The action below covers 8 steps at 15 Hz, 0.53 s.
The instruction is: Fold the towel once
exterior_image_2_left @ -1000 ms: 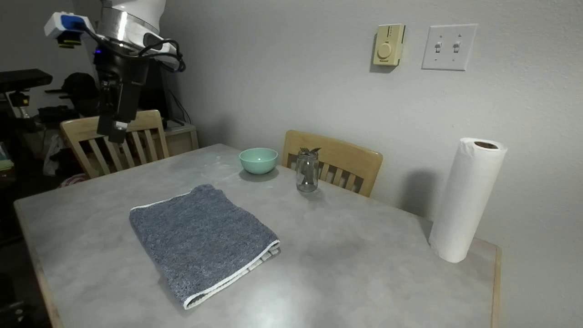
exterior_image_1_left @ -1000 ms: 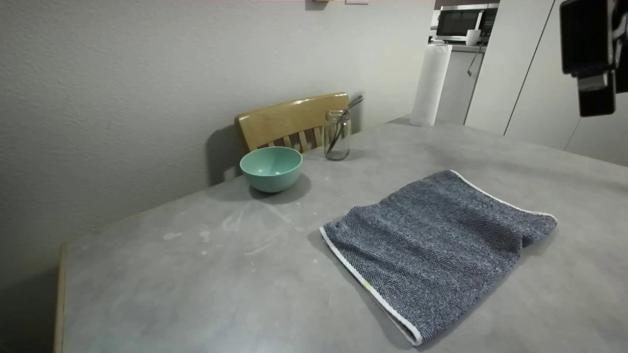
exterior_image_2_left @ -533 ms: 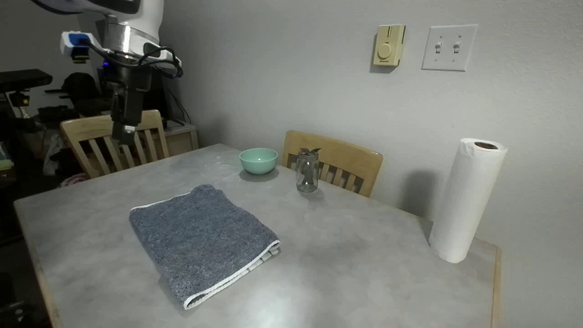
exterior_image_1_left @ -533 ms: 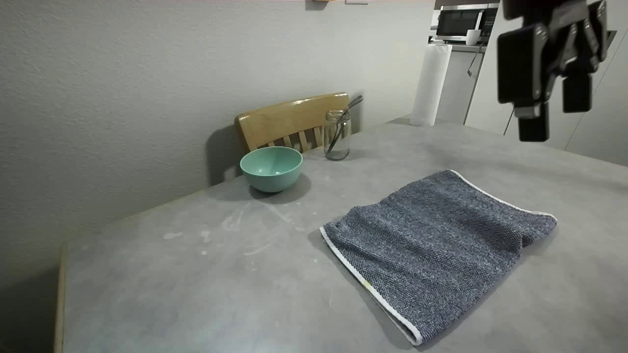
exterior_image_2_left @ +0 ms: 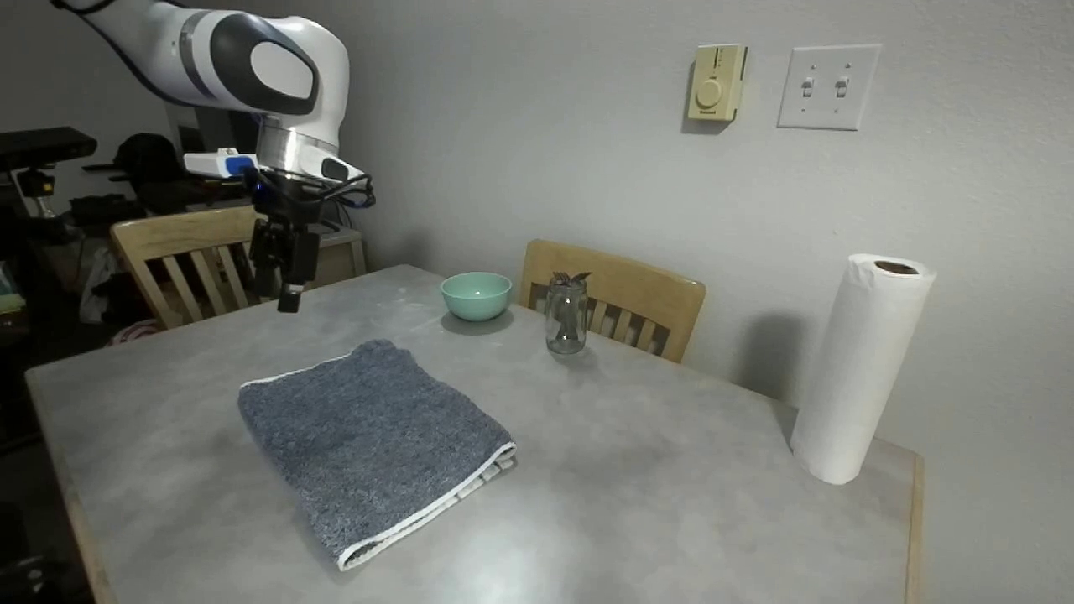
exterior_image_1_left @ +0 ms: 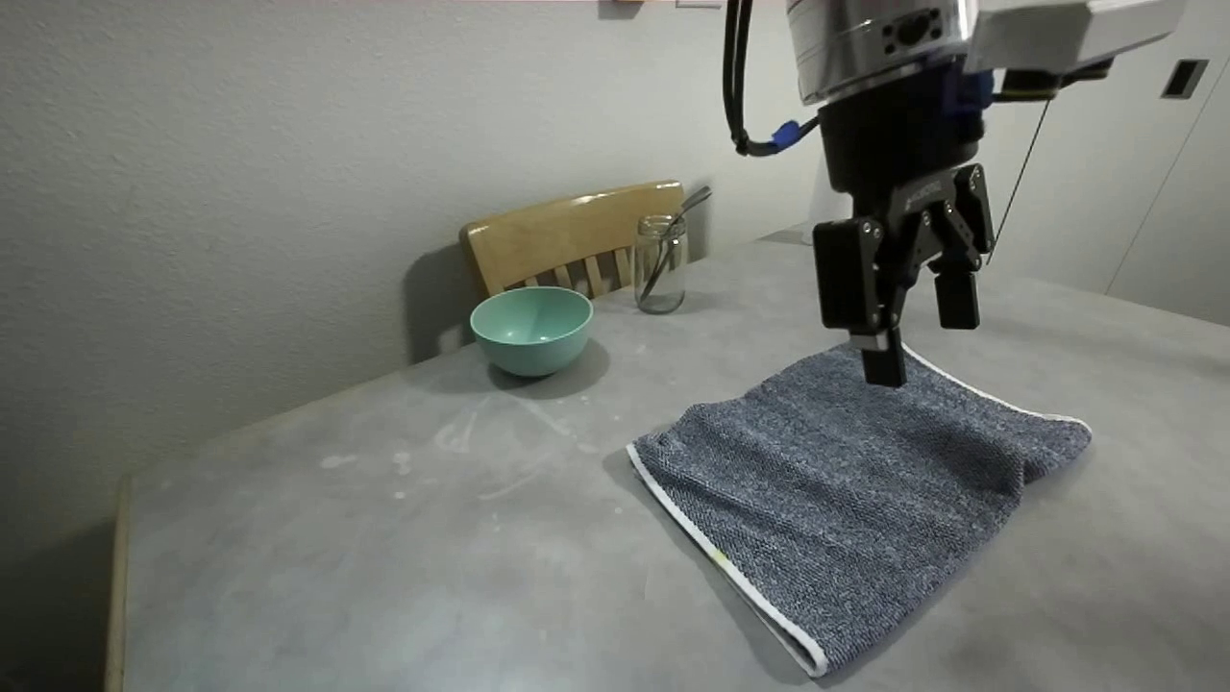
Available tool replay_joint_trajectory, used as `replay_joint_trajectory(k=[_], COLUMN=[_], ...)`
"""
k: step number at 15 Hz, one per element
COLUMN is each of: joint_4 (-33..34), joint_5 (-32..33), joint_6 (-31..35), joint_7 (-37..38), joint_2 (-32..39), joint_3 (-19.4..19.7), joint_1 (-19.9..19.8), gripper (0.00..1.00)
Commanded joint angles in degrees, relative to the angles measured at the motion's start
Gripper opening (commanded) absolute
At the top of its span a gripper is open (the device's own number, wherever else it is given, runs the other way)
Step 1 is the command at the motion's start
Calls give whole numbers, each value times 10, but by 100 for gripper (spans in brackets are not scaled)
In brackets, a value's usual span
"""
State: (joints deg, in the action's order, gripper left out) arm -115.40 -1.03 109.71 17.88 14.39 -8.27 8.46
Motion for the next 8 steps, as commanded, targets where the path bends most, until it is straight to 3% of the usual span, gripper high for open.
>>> replay_joint_trajectory(k=[1,4,8], joint_4=[1,3,73], joint_5=[-2,4,21], joint_6=[-2,-6,-41], joint_7=[-1,10,70], joint_2=[-2,-6,52], joint_3=[7,8,8], joint_1=[7,9,29], gripper=[100,100,100])
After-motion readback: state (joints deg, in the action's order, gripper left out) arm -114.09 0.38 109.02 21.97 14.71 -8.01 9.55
